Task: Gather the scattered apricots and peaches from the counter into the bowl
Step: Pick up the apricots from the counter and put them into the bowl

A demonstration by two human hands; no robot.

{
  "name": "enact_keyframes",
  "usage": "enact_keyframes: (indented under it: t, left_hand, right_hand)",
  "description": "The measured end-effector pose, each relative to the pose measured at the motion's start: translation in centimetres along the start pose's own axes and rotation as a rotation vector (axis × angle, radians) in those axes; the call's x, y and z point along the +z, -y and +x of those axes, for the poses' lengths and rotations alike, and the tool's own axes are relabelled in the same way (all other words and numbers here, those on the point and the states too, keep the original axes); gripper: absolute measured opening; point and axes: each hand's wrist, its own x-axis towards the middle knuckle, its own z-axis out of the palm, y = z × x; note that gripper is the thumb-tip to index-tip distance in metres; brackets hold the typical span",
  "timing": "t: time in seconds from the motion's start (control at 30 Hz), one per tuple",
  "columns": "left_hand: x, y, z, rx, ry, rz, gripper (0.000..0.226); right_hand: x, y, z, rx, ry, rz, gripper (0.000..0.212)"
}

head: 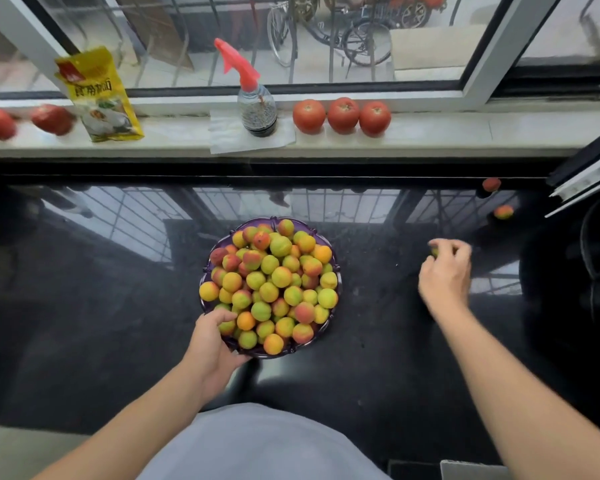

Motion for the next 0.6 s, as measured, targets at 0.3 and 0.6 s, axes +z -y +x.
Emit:
enact_keyframes:
  t: [0.3, 0.6]
  left_hand:
    - [-1.2, 0.4, 0.3, -0.014, 0.004, -0.059, 0.081]
    - [-2.1, 0.3, -0.8, 0.023, 0.043, 0.001, 0.054]
  right_hand:
    - [-2.4, 8.2, -14.0, -0.045, 0.434, 0.57, 0.03]
    - [0.3, 12.4, -13.2, -0.549, 0.246, 0.077, 0.04]
